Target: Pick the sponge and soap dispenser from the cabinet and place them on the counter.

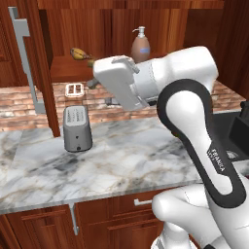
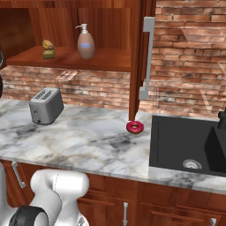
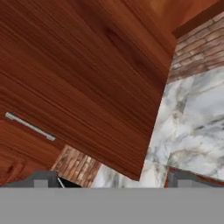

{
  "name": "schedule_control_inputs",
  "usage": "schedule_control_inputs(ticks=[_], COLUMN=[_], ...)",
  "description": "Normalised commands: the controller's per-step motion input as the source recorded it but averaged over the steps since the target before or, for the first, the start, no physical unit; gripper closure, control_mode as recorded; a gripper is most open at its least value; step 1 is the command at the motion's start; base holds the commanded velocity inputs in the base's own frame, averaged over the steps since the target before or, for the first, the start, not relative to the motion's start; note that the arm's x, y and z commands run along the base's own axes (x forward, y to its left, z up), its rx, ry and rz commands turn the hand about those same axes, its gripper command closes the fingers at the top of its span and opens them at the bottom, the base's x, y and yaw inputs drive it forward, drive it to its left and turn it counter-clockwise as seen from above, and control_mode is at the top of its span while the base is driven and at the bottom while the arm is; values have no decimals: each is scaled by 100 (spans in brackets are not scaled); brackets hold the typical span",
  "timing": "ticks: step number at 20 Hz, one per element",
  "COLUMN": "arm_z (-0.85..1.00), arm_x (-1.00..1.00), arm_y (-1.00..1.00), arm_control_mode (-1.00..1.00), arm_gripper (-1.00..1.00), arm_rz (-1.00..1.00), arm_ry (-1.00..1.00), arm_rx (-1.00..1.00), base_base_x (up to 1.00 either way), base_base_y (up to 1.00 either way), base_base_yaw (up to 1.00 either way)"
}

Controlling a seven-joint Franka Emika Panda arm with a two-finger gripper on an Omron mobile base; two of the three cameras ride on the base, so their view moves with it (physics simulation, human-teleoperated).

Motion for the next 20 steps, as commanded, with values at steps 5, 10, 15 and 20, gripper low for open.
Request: schedule_control_inputs(ticks=[5, 10, 15, 20], arm_z=[0, 0, 11, 3], arm_x=[-31, -26, -26, -8], arm_y=[-49, -45, -12, -29], arm_control_mode=[-100, -100, -100, -100], arm_gripper=[-100, -100, -100, -100], arm_rz=[0, 0, -8, -19], arm_ry=[-25, -21, -12, 2], arm_rx=[-14, -11, -7, 2], base_base_x=[0, 0, 0, 0], base_base_y=[0, 0, 0, 0], base_base_yaw=[0, 0, 0, 0])
